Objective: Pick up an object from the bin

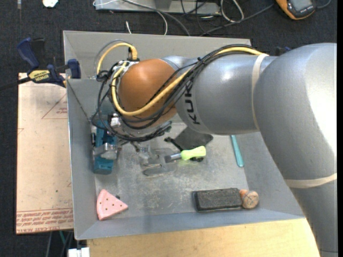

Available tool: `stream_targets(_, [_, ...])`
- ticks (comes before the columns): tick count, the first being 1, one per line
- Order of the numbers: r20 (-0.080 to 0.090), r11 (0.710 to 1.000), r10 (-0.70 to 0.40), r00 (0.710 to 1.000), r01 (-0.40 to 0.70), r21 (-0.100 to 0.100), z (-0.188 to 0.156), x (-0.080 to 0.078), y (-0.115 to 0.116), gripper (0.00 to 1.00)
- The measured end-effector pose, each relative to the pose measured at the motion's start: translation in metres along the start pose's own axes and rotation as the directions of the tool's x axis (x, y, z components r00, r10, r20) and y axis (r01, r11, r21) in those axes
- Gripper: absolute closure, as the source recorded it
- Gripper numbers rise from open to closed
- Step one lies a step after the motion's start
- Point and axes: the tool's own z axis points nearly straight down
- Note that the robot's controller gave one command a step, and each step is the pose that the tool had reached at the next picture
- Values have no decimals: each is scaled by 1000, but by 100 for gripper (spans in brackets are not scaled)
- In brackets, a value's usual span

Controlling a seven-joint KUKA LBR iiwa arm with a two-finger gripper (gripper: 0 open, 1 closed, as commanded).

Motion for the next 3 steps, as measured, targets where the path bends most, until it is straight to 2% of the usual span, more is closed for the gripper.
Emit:
stream_targets(1, [-5, 957, 289, 957, -289, -9, 6, -6, -9, 0])
stream_targets(2, [7, 972, 234, 972, -234, 0, -3, 12, -6, 0])
stream_targets(3, [7, 969, 249, 969, -249, 2, 2, -4, -4, 0])
